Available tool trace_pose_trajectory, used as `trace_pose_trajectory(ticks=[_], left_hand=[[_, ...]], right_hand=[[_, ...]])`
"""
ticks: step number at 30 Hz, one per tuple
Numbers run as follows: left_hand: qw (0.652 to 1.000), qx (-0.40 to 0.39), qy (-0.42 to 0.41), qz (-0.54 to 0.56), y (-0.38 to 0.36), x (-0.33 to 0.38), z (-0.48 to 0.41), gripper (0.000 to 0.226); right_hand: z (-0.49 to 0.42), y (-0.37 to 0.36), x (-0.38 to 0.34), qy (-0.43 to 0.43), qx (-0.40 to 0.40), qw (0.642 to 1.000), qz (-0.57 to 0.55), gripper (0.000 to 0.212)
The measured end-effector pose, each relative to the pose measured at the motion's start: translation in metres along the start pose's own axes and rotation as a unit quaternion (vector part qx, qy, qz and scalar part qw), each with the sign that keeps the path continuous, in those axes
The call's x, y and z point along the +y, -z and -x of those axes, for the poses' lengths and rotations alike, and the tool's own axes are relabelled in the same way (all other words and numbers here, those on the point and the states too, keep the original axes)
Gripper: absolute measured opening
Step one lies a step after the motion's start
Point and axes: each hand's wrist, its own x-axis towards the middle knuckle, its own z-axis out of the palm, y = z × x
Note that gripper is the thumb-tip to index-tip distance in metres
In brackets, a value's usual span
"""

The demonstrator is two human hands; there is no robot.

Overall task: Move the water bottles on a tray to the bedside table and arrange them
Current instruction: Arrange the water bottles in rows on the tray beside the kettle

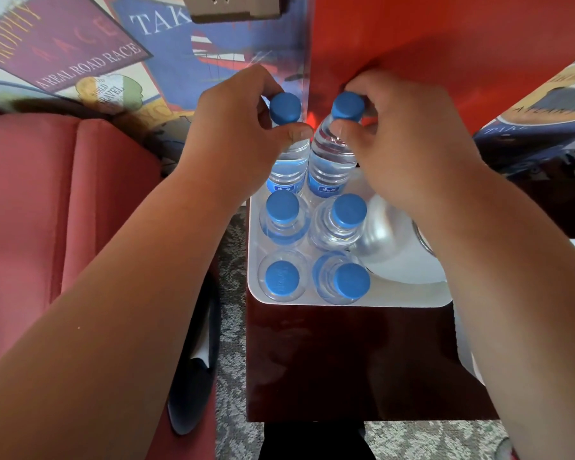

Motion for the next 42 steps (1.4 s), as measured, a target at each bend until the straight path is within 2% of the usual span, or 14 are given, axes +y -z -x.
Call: trace_pose_trajectory(ticks=[6,10,18,28,30,33,34,35,37,39,42], left_hand=[[1.000,0.005,-0.003,-0.006,0.000,0.002,0.003,0.036],[0.999,0.011,-0.004,0.032,-0.003,0.003,0.008,0.035],[0.999,-0.004,-0.026,0.042,-0.004,0.000,0.020,0.038],[0.998,-0.057,-0.003,0.027,0.009,0.002,0.020,0.042],[0.998,-0.048,0.010,0.042,0.014,0.005,0.025,0.039],[0.999,0.000,0.005,0.038,0.028,0.012,0.042,0.034],[0.999,0.002,-0.001,0.035,0.032,0.015,0.050,0.031],[0.999,-0.012,-0.008,0.029,0.037,0.017,0.058,0.026],[0.996,-0.088,-0.029,0.010,0.043,0.018,0.074,0.016],[0.987,-0.153,-0.045,-0.022,0.043,0.018,0.084,0.024],[0.986,-0.147,-0.044,-0.066,0.040,0.020,0.086,0.034]], right_hand=[[0.001,-0.003,0.006,-0.004,-0.010,1.000,-0.008,0.033],[0.003,-0.001,0.007,-0.015,0.010,0.998,-0.059,0.029],[0.020,-0.007,0.013,-0.002,0.056,0.995,-0.085,0.025],[0.030,0.006,0.005,-0.027,0.008,0.997,-0.073,0.033],[0.033,0.012,0.004,-0.030,0.032,0.996,-0.078,0.037],[0.045,0.020,-0.001,-0.016,0.109,0.992,-0.066,0.031],[0.051,0.021,-0.004,-0.007,0.110,0.993,-0.051,0.032],[0.057,0.021,-0.007,-0.003,0.091,0.995,-0.033,0.035],[0.068,0.017,-0.012,0.001,0.033,0.999,0.018,0.045],[0.072,0.011,-0.013,0.025,0.000,0.997,0.073,0.051],[0.070,0.007,-0.015,0.065,-0.040,0.991,0.107,0.045]])
